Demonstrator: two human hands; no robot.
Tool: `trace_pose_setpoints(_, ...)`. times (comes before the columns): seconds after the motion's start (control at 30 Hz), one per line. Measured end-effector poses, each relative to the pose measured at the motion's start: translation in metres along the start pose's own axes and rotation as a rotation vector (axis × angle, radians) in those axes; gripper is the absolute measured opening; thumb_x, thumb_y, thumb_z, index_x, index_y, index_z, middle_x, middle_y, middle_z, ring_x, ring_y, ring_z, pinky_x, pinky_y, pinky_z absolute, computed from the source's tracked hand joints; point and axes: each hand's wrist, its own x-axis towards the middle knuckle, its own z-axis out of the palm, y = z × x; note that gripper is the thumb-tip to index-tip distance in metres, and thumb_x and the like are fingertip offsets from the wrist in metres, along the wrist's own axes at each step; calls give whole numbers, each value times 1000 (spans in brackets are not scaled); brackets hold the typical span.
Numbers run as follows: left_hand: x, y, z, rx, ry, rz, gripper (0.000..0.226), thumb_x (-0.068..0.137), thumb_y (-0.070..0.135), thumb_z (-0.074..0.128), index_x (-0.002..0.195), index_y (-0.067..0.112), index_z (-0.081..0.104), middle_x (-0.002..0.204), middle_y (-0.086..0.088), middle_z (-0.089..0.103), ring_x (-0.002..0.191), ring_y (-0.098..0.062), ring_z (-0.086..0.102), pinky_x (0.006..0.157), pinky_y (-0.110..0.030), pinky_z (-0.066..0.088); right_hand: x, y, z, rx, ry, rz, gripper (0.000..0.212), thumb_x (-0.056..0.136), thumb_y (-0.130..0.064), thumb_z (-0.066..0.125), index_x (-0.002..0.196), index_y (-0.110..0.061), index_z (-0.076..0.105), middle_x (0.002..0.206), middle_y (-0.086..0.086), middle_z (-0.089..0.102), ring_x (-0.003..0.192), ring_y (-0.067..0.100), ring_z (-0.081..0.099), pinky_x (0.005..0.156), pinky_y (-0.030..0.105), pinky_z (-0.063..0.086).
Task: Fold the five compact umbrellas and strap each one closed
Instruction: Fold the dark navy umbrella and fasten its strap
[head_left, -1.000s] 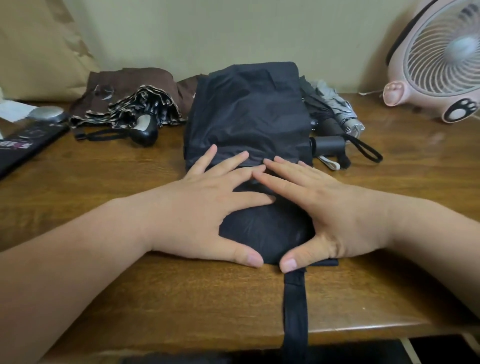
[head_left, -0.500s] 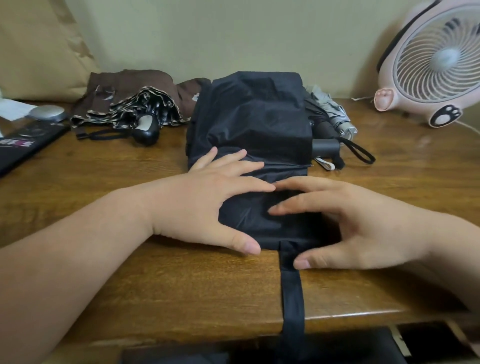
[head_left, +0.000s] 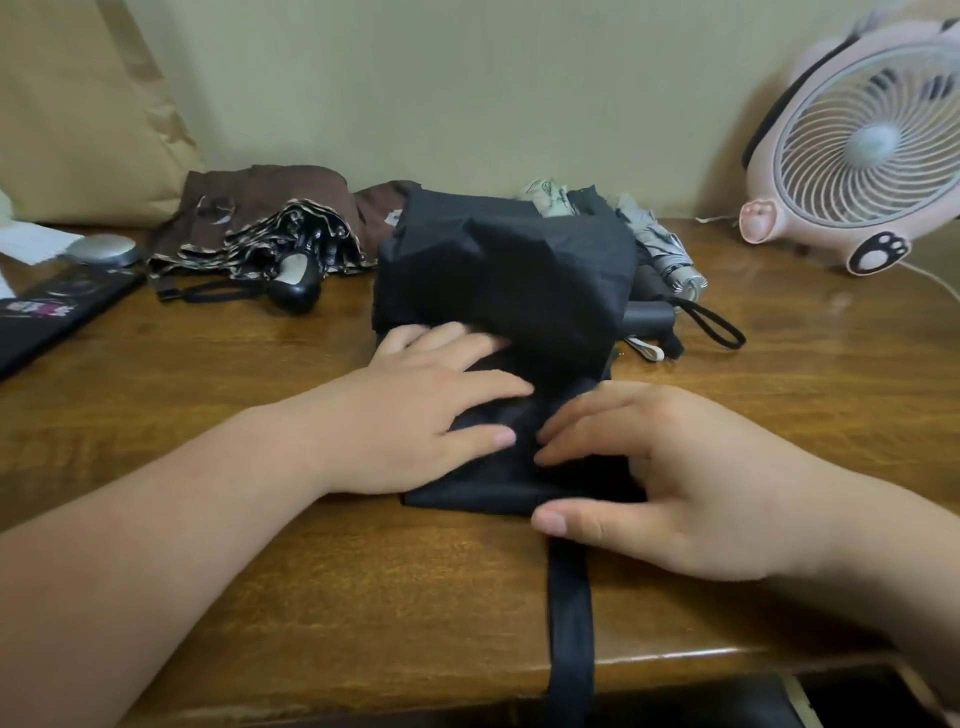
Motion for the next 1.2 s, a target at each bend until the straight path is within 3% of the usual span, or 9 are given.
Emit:
trace_pose_setpoints(0.17,-3,5,-4,30,-71,-39,62,96,71,30,155,52,21,166,20,10,153,-3,-2,123,-32,-4,21,12,2,-89,418,34,18,87,-36,73,94,-20,72,82,-15,62,72,4,57,67,30,52)
trace_pose_setpoints(0.3,-8,10,-8,-56,-71,-70,58,99,67,34,154,57,18,162,32,18,149,5,15,113,-11,15,31,24,1,109,641,396,32,73,-39,79,88,-20,58,78,-4,61,70,17,56,64,40,50)
trace_pose_setpoints(0.43,-19,15,-11,-59,-102,-16,52,101,63,36,151,62,21,159,37,22,145,9,24,110,-11,25,26,12,-14,428,453,209,46,76,-33,81,118,-29,63,115,-9,70,108,12,67,92,42,55)
trace_pose_setpoints(0.53,-27,19,-13,-39,-109,53,48,104,56,37,150,60,25,157,40,23,143,12,24,110,-9,23,6,2,-14,735,140,-4,47,78,8,65,122,-5,69,124,11,70,123,33,62,107,53,46)
trace_pose_setpoints(0.6,-29,20,-12,-41,-131,106,45,106,52,36,149,60,28,156,40,26,142,13,25,112,-9,23,-4,-2,-7,1001,45,-4,36,82,6,65,118,6,70,125,22,68,125,43,60,109,56,44)
trace_pose_setpoints(0.73,-44,15,-43,-180,-240,72,29,97,51,58,125,54,64,132,41,54,122,20,47,103,-9,38,-4,10,10,1043,115,275,32,89,-19,70,100,11,72,113,34,68,116,48,64,99,58,48)
trace_pose_setpoints(0.87,-63,-15,-71,-410,144,-87,29,72,63,78,73,35,73,74,15,72,72,-5,70,71,-39,59,1,16,8,1155,192,357,23,77,-9,73,95,4,77,110,24,74,108,42,70,96,45,57)
trace_pose_setpoints(1.03,-54,-29,-57,-462,273,-246,45,49,60,86,82,34,67,76,11,69,55,-2,57,54,-17,49,9,20,0,1378,284,279,29,59,-11,71,86,-2,79,106,27,74,98,37,72,86,38,60)
trace_pose_setpoints(1.2,-45,-17,-46,-519,520,-45,26,72,24,90,92,29,75,80,5,64,63,-13,58,59,-21,48,19,20,-4,1350,290,116,28,58,-7,69,83,-2,79,94,20,77,88,33,75,78,34,61)
